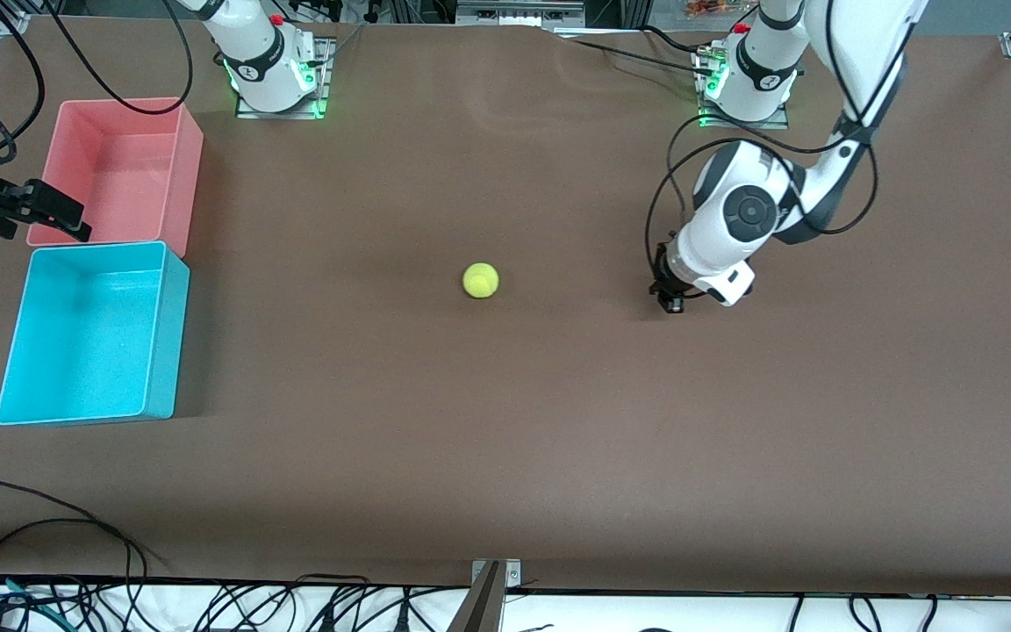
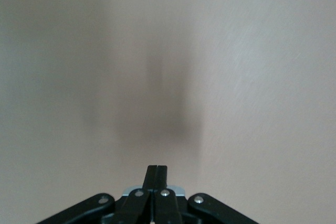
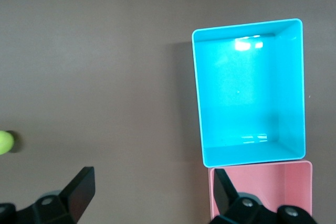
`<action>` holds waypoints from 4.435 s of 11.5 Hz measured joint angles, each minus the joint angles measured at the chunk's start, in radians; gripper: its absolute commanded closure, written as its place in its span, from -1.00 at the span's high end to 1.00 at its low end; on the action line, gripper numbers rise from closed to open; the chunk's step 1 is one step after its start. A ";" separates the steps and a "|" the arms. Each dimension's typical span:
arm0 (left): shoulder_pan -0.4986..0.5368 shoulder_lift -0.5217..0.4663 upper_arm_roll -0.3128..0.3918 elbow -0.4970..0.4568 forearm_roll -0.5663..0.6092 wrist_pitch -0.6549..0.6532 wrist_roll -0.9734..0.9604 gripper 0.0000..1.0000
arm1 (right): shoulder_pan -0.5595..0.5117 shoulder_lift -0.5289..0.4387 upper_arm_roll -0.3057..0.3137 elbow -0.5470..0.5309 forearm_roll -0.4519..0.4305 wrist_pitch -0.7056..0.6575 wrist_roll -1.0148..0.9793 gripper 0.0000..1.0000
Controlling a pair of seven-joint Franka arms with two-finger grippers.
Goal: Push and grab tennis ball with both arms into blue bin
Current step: 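Push the tennis ball with the left gripper toward the cyan bin, then raise the left gripper back while the right gripper moves toward the ball, then lower the right gripper onto the tennis ball and grasp it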
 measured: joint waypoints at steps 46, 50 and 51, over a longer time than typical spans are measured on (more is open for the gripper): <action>-0.137 -0.334 0.451 0.443 0.023 -0.648 2.387 1.00 | 0.280 0.393 0.009 -0.407 -0.055 0.760 -0.025 1.00; -0.140 -0.321 0.445 0.465 0.023 -0.668 2.387 1.00 | 0.279 0.391 0.005 -0.505 -0.058 0.903 -0.039 1.00; -0.140 -0.319 0.443 0.465 0.023 -0.668 2.387 1.00 | 0.279 0.391 0.005 -0.541 -0.058 0.955 -0.041 0.89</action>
